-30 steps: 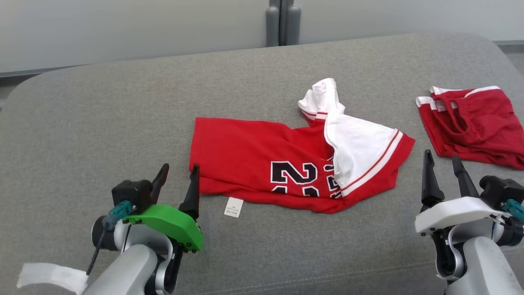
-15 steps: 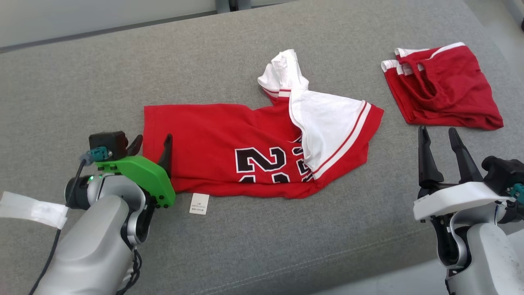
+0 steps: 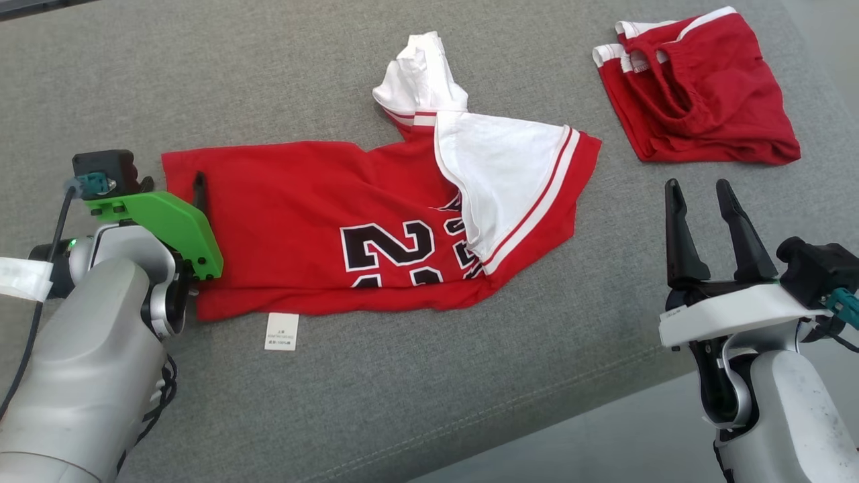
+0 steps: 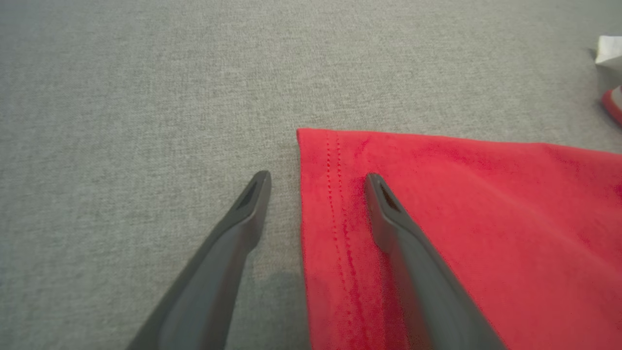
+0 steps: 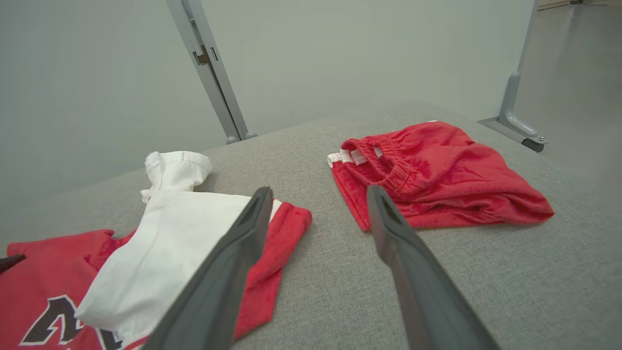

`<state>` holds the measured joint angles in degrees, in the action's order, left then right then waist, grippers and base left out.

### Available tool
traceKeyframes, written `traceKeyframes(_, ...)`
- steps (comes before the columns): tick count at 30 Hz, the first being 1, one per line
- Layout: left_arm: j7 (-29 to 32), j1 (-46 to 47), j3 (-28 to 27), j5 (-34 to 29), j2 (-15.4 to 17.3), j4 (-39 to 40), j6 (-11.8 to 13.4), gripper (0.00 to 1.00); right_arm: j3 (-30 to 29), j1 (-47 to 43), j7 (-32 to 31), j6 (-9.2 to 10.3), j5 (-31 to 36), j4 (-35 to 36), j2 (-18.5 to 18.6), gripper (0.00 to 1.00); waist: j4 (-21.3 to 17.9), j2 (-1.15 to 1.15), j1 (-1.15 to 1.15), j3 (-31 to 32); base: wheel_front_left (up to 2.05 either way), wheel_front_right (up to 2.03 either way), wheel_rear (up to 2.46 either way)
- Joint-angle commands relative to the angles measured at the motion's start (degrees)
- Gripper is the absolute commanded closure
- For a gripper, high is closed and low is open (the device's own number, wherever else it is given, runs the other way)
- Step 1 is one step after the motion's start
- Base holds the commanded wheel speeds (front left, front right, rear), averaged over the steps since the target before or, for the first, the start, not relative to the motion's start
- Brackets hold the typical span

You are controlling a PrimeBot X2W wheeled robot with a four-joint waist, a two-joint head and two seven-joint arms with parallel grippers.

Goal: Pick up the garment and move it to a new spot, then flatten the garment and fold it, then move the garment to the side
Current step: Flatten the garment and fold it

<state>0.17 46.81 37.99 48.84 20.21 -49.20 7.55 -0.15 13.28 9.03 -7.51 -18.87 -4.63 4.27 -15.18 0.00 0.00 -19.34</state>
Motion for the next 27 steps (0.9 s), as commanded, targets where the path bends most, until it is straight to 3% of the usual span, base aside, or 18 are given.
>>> traceKeyframes(1,0.38,1.07,0.01,0.10,0.00,-0.87,-0.37,0.00,0.19,0.65,0.37,0.05,-0.31,0.31,-0.15,0.00,-1.06,0.00,0.00,-1.06,0.00,0.00,0.00)
traceKeyframes(6,2.07,1.85,0.88,0.18,-0.41,-3.47,-1.98,0.00,0.50,0.72,0.90,0.05,-0.21,0.03,-0.28,0.00,-1.55,0.00,0.00,-1.50,0.00,0.00,0.00)
traceKeyframes(7,2.08,2.01,0.97,0.24,-0.63,-3.89,-2.24,0.09,0.51,0.78,1.05,0.05,-0.16,0.01,-0.32,0.00,-1.59,0.00,0.00,-1.56,0.00,0.00,0.00)
traceKeyframes(8,1.93,2.23,1.13,0.15,-0.80,-4.22,-2.53,0.64,0.49,0.85,1.18,0.05,-0.10,-0.02,-0.34,0.00,-1.62,0.00,0.00,-1.60,0.00,0.00,0.00)
traceKeyframes(9,1.74,2.43,1.30,0.00,-0.93,-4.49,-2.72,0.98,0.51,0.89,1.21,0.05,0.00,-0.03,-0.36,0.00,-1.63,0.00,0.00,-1.61,0.00,0.00,0.00)
traceKeyframes(19,-2.23,5.52,1.84,-1.54,-0.69,-5.32,-3.90,1.00,0.47,0.94,1.69,0.05,0.35,-0.50,-0.64,0.00,-1.21,0.00,0.00,-1.21,0.00,0.00,0.00)
traceKeyframes(27,-3.45,11.22,1.31,-3.02,3.79,-4.60,-3.83,1.00,1.28,1.60,2.15,0.05,-0.21,-0.64,-0.85,0.00,-1.86,0.00,0.00,-1.80,0.00,0.00,0.00)
